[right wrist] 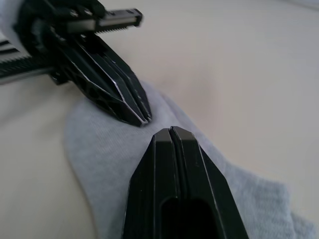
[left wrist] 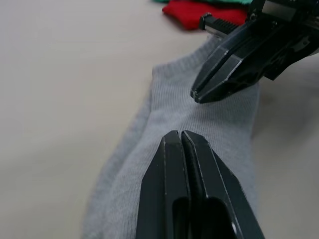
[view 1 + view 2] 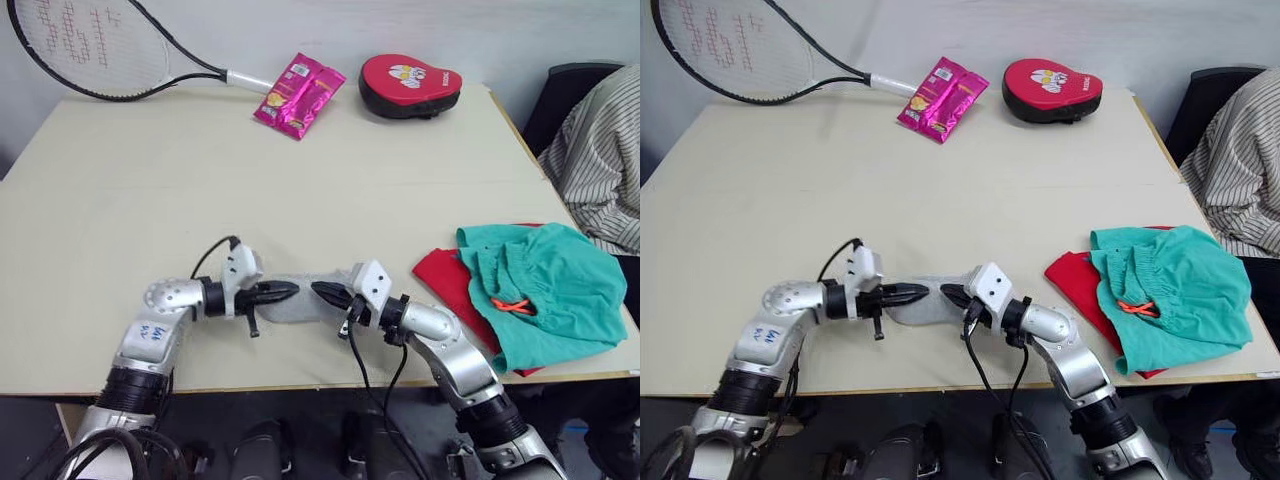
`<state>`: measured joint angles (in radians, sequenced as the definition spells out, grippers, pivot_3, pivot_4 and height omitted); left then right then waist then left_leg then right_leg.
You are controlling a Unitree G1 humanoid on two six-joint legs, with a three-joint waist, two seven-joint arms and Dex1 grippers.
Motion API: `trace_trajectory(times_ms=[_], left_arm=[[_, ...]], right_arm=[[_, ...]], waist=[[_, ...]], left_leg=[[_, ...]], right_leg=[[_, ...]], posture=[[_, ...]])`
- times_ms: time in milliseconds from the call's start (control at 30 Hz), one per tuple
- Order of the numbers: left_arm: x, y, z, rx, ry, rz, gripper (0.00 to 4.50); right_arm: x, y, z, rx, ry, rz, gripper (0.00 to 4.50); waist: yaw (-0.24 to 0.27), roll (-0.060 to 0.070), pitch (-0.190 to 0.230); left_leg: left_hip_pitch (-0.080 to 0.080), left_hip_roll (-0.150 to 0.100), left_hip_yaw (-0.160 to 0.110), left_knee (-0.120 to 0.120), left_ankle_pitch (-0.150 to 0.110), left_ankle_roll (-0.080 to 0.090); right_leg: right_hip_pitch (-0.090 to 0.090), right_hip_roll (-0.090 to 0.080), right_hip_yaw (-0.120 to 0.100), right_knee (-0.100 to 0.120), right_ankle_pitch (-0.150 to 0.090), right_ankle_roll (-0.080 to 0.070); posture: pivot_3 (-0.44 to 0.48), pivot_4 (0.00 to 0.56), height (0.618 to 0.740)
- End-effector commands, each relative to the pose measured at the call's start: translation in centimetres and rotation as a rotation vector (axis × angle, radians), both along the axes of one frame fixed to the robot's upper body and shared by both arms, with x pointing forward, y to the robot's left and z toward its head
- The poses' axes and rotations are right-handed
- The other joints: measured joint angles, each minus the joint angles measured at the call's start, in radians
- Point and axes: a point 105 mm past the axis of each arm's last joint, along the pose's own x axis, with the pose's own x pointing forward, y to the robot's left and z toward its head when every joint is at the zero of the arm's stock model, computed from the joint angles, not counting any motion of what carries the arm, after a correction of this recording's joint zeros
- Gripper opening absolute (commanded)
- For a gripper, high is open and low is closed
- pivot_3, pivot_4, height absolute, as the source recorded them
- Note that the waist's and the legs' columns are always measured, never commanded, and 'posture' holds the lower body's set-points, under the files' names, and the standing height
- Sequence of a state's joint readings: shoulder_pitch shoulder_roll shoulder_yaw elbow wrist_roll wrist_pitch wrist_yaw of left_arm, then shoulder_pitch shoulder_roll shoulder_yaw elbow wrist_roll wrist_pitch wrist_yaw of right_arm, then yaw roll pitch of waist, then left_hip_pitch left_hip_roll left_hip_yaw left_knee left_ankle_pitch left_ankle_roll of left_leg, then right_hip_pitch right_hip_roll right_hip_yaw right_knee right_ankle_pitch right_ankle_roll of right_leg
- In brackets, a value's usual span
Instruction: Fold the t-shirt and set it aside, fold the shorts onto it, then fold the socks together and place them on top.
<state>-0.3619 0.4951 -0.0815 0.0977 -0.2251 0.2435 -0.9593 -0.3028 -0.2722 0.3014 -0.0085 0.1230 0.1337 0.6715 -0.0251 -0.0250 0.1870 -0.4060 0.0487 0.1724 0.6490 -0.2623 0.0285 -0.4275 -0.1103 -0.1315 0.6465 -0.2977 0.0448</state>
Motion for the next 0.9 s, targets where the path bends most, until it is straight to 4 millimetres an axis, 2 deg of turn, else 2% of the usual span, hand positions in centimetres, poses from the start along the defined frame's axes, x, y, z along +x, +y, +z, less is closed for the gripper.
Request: trace_trajectory(times_ms=[33,167,267,367,433,500,567,667,800,900], left_arm=[[1.2,-0.1,-0.6,0.005,-0.004,0.093,0.03],[1.2,-0.3,-1.2,0.025,0.003,0.112,0.03],[0.9,0.0,-0.8,-0.003,-0.015,0.109,0.03],[0.6,0.3,1.1,-0.120,-0.055,0.105,0.03],[0.8,0.9,3.5,-0.239,-0.097,0.127,0.03],[1.3,2.4,6.4,-0.373,-0.108,0.179,0.03],[1.6,3.7,7.0,-0.378,-0.007,0.211,0.41],[1.2,4.9,6.0,-0.281,0.211,0.235,1.24],[-0.2,5.8,4.1,-0.094,0.527,0.287,2.48],[-0.5,5.6,3.8,-0.072,0.622,0.308,3.42]], right_arm=[[1.1,-0.6,-0.5,-0.002,-0.025,-0.064,0.00],[2.4,-3.0,-0.6,0.015,-0.033,-0.191,0.00],[2.8,-5.2,-0.3,0.034,-0.038,-0.264,0.00],[2.6,-6.4,0.4,0.045,-0.059,-0.263,0.00],[2.2,-5.9,2.1,0.077,-0.109,-0.190,0.00],[1.8,-4.9,4.3,0.103,-0.173,-0.083,0.00],[1.3,-3.5,5.8,0.110,-0.207,0.034,0.00],[0.4,-1.3,6.1,0.083,-0.193,0.189,0.00],[0.1,0.6,3.4,-0.046,-0.138,0.307,0.00],[0.6,1.1,1.9,-0.090,-0.114,0.309,0.00]], waist=[[-0.001,0.000,-0.001],[-0.001,-0.001,-0.002],[-0.001,-0.001,-0.002],[-0.002,-0.001,-0.002],[-0.004,-0.001,-0.002],[-0.009,-0.001,-0.001],[-0.012,-0.001,-0.001],[-0.015,0.000,-0.001],[-0.009,-0.001,-0.001],[0.000,-0.001,0.000]], left_leg=[[0.001,0.000,0.000,0.000,0.000,0.000],[0.003,0.000,-0.001,0.000,0.000,0.001],[0.004,0.000,-0.001,0.000,0.000,0.001],[0.004,0.000,-0.001,-0.001,0.000,0.001],[0.003,0.000,-0.001,-0.001,0.000,0.000],[0.002,0.000,-0.001,-0.001,0.001,0.000],[0.002,0.001,-0.001,-0.001,0.001,0.000],[0.003,0.001,-0.001,-0.002,0.001,-0.001],[0.002,0.001,-0.001,-0.002,0.001,-0.001],[0.001,-0.001,-0.001,0.000,0.001,0.000]], right_leg=[[0.001,-0.001,0.000,0.000,0.000,0.000],[0.003,-0.001,0.000,0.001,0.001,0.001],[0.003,-0.002,0.000,0.001,0.001,0.001],[0.003,-0.002,0.000,0.000,0.001,0.001],[0.002,-0.002,0.000,0.000,0.001,0.001],[0.001,-0.001,0.000,0.001,0.001,0.001],[0.001,0.000,0.000,0.001,0.001,0.001],[0.001,0.001,0.000,0.002,0.001,0.001],[0.001,0.001,0.000,0.000,0.000,0.001],[0.001,0.000,0.000,0.000,0.000,0.001]], posture=[[0.000,0.150,0.740],[0.000,0.150,0.740],[0.000,0.150,0.740],[0.000,0.150,0.740],[0.000,0.150,0.740],[0.000,0.150,0.740],[0.000,0.150,0.740],[0.000,0.150,0.740],[0.000,0.150,0.740],[0.000,0.150,0.740]])
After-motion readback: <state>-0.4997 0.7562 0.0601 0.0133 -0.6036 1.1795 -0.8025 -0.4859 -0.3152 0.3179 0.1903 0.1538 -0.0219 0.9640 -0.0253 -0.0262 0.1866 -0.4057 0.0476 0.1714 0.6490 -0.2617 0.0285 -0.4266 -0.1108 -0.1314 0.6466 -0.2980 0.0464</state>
